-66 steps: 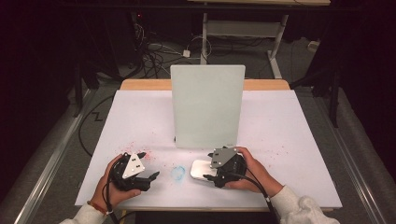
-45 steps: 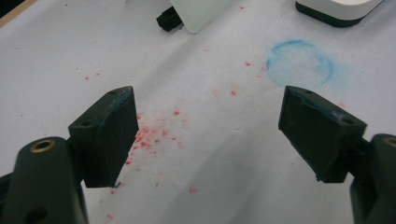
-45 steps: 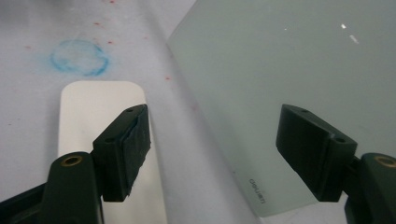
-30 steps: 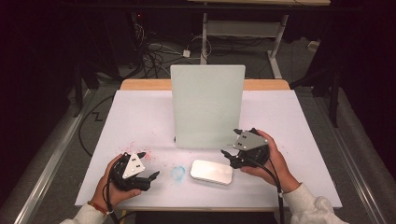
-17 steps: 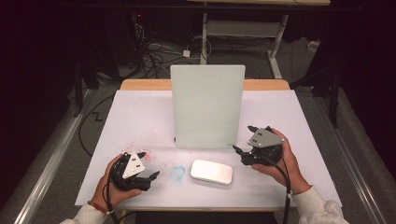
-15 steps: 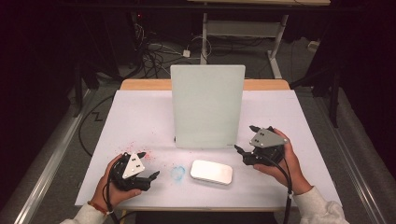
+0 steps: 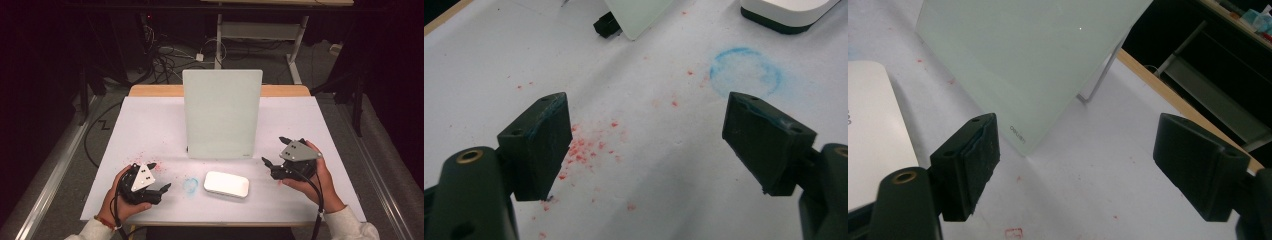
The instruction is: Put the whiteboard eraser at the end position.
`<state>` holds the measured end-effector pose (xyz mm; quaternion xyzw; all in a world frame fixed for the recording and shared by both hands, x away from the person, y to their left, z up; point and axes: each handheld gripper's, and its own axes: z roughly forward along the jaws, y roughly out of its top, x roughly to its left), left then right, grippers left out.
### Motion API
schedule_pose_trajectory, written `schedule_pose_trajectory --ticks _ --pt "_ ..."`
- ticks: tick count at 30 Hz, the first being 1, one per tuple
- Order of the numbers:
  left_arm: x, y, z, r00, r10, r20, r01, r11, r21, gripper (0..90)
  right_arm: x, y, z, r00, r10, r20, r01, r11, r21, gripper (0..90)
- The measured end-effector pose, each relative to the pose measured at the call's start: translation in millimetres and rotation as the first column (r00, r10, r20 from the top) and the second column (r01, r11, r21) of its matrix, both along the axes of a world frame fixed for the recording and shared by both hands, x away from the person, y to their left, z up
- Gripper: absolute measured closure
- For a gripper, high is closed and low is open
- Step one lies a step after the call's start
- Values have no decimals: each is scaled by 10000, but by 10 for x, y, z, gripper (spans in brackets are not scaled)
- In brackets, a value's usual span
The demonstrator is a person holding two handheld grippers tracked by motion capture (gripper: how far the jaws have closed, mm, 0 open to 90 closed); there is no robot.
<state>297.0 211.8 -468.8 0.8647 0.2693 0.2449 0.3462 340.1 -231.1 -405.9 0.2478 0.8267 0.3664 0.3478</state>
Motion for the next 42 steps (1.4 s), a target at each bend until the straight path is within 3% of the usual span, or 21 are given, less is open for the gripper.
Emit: schedule_pose_trajectory --ticks 6,14,21,24,35,38,42 --pt "8 0 -4 10000 14 -10 -14 10000 -1 193 -27 -100 -80 9998 -185 5 185 9998 6 167" --pt "21 -4 -8 10000 27 -39 -27 10000 -32 193 -74 -253 -172 9992 -390 58 387 9984 410 166" --pt "65 8 -17 9999 64 -77 -64 10000 -40 193 -98 -393 -317 9982 -558 -223 566 9976 397 172" --pt "85 14 -12 9999 103 -34 -104 9999 -62 194 -127 -448 -375 9965 -724 -411 751 9948 688 172" --pt "70 24 10 9990 449 79 -447 9988 -176 190 -302 -541 -638 9968 -569 -565 630 9916 1129 164" --pt "56 27 18 9993 342 116 -338 9989 -318 186 -295 -556 -681 9964 -437 -723 521 9915 1188 166" --pt "45 4 13 9996 247 147 -246 9996 -119 183 -298 -560 -681 9964 -454 -716 541 9908 1241 165"
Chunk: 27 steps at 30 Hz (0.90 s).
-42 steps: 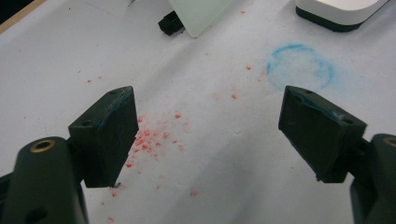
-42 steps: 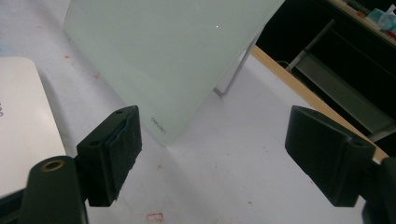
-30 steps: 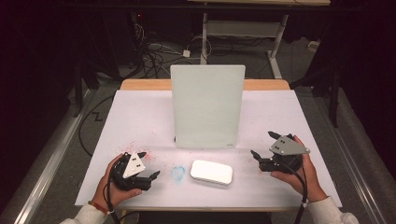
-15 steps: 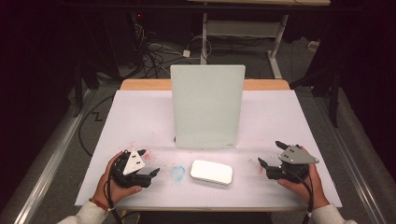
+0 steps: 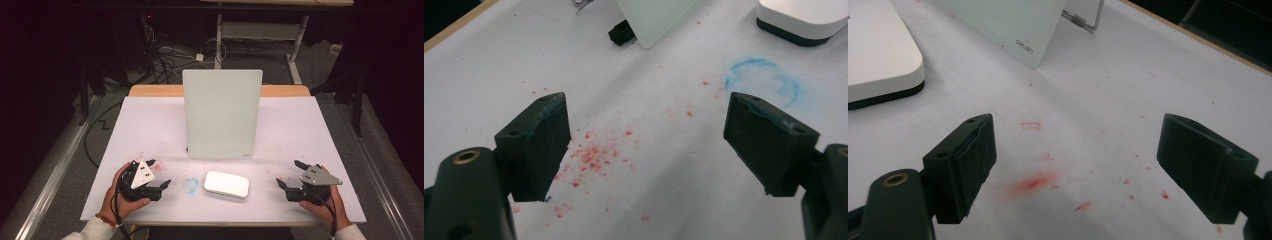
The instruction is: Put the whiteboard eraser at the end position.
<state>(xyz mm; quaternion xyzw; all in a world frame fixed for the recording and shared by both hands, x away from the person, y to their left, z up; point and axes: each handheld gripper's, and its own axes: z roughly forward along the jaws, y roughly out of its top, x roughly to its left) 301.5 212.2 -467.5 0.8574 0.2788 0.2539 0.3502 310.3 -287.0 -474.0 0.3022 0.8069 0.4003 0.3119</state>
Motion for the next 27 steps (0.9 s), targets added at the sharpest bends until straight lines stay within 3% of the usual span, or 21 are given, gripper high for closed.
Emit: schedule_pose_trajectory --ticks 9,17,27 --pt "-57 -11 11 9999 -90 90 89 9998 172 188 -43 1 88 9991 -125 401 128 9999 -67 164" --pt "-8 -16 -23 9995 -199 -236 205 9994 272 185 -10 -5 63 9995 -150 266 155 9997 -199 167" --pt "-1 -25 -28 9996 -90 -277 97 9997 234 185 -19 -18 89 9989 -232 413 239 9996 -147 165"
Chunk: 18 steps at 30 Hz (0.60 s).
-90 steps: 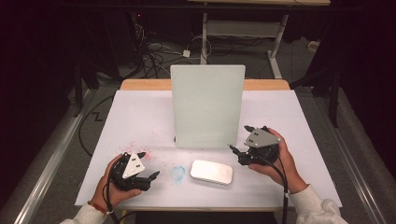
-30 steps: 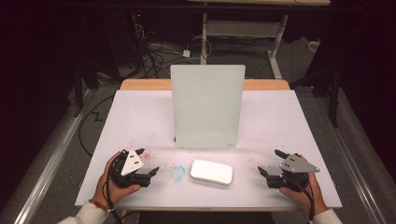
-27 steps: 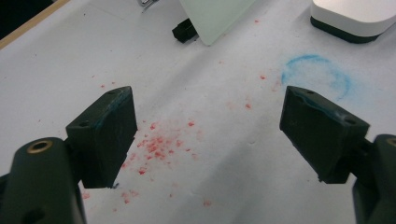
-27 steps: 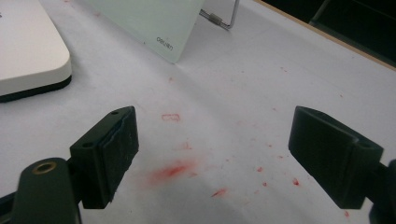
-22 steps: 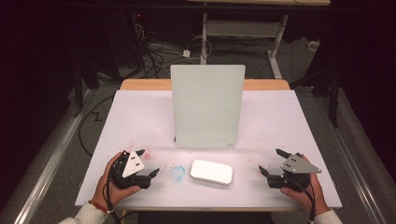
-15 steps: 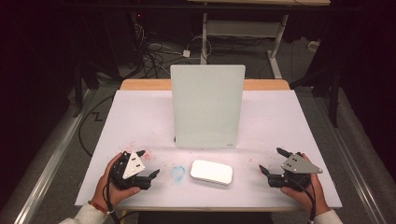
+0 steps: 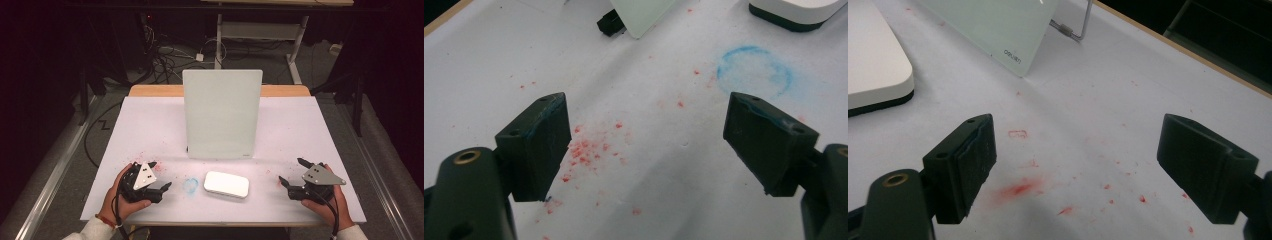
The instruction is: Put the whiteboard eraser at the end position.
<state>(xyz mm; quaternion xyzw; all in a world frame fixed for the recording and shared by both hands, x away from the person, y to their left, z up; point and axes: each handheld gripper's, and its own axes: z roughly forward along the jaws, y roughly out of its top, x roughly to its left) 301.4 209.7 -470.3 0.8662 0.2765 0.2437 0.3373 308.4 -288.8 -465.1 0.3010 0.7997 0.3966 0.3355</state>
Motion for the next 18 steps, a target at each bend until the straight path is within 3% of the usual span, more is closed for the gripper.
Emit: schedule_pose_trajectory --ticks 18 --pt "37 -10 1 10000 -4 1 4 10000 61 185 -3 -17 26 10000 -68 68 68 10000 -48 165"
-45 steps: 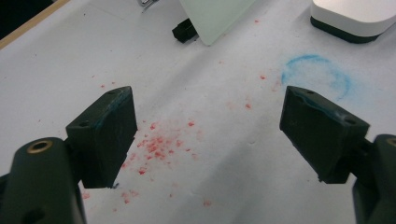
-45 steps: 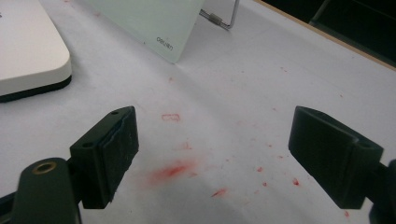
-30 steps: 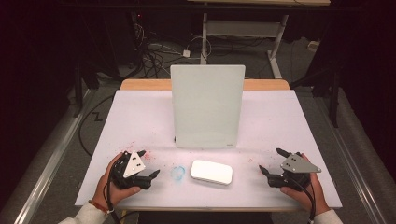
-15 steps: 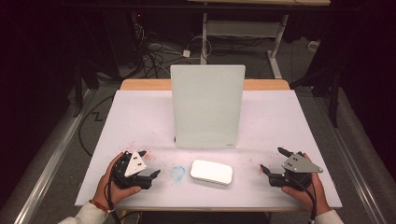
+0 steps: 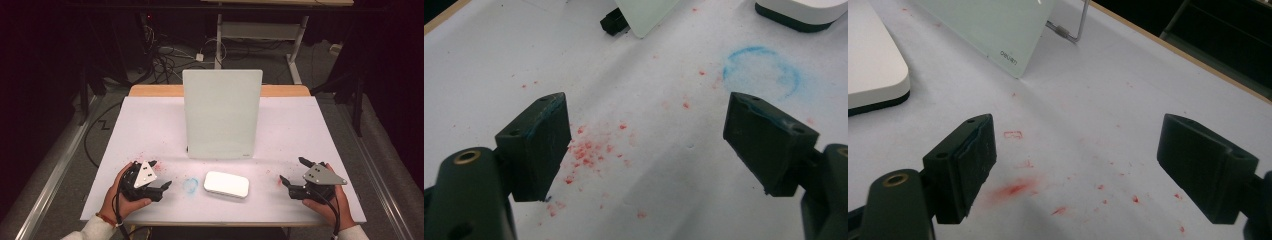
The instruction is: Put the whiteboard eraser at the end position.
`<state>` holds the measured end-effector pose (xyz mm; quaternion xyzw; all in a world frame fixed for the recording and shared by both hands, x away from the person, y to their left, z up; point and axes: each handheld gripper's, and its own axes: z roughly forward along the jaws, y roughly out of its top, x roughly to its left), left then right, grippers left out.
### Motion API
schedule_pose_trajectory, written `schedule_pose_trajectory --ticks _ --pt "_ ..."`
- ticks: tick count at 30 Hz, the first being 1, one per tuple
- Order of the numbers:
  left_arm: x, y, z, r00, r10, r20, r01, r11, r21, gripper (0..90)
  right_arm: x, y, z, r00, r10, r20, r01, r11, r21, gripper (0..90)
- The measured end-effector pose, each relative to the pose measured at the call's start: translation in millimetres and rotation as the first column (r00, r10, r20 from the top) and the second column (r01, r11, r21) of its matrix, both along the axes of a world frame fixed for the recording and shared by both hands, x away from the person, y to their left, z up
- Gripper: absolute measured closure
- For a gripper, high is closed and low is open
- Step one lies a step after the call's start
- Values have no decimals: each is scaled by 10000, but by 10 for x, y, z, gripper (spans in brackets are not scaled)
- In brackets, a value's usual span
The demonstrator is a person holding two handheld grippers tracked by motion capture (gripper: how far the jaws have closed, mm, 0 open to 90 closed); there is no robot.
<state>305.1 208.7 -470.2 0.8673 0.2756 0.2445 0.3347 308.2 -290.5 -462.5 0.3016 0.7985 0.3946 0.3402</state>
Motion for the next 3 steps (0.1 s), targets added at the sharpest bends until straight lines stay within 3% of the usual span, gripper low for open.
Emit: schedule_pose_trajectory --ticks 3 --pt "11 -15 -3 10000 1 -2 -1 10000 18 186 3 -11 1 10000 -13 42 13 10000 -26 165"
